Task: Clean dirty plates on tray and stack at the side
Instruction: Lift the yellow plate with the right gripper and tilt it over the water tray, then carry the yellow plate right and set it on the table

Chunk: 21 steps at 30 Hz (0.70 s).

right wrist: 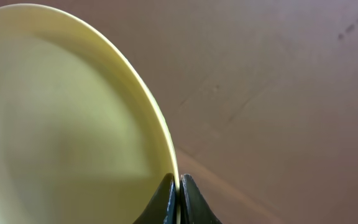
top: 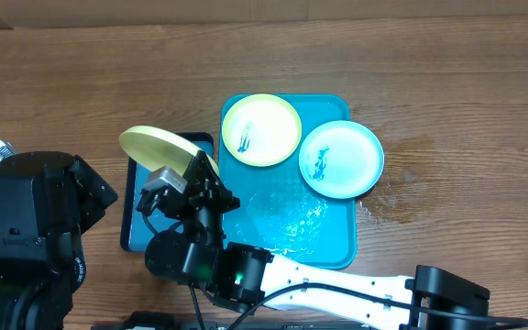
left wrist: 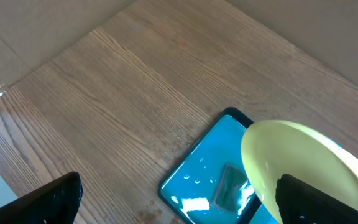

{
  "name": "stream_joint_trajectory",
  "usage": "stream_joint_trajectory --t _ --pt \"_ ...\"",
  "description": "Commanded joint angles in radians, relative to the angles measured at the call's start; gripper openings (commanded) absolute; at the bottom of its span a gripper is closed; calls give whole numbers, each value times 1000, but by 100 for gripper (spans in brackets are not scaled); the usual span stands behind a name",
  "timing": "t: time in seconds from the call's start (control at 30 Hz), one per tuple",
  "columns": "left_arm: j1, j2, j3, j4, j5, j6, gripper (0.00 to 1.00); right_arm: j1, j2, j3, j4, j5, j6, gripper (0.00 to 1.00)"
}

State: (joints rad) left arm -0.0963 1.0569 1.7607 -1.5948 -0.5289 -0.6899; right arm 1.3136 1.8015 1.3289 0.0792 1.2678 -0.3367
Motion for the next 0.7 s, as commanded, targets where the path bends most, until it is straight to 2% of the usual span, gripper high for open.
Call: stream_joint_trajectory --t 0.0,0.07,0.27,0.37,0.47,0.53,0.67 --pt "6 3 10 -2 -20 -25 100 -83 -40 19 -58 2 281 4" --pt "6 3 10 -2 -20 -24 100 -135 -40 19 -171 -105 443 4" --pt "6 3 10 -2 -20 -24 100 -307 -80 32 -435 -781 789 4" --pt "6 3 10 -2 -20 -24 100 -444 -157 47 -476 -1161 842 4" --pt "6 3 10 -2 -20 -24 100 -598 -256 61 -497 -1409 843 4" --pt "6 3 10 -2 -20 -24 100 -728 -333 63 -535 -1499 871 4" --pt "6 3 10 -2 -20 -24 100 -1027 -434 63 -716 -1513 941 4"
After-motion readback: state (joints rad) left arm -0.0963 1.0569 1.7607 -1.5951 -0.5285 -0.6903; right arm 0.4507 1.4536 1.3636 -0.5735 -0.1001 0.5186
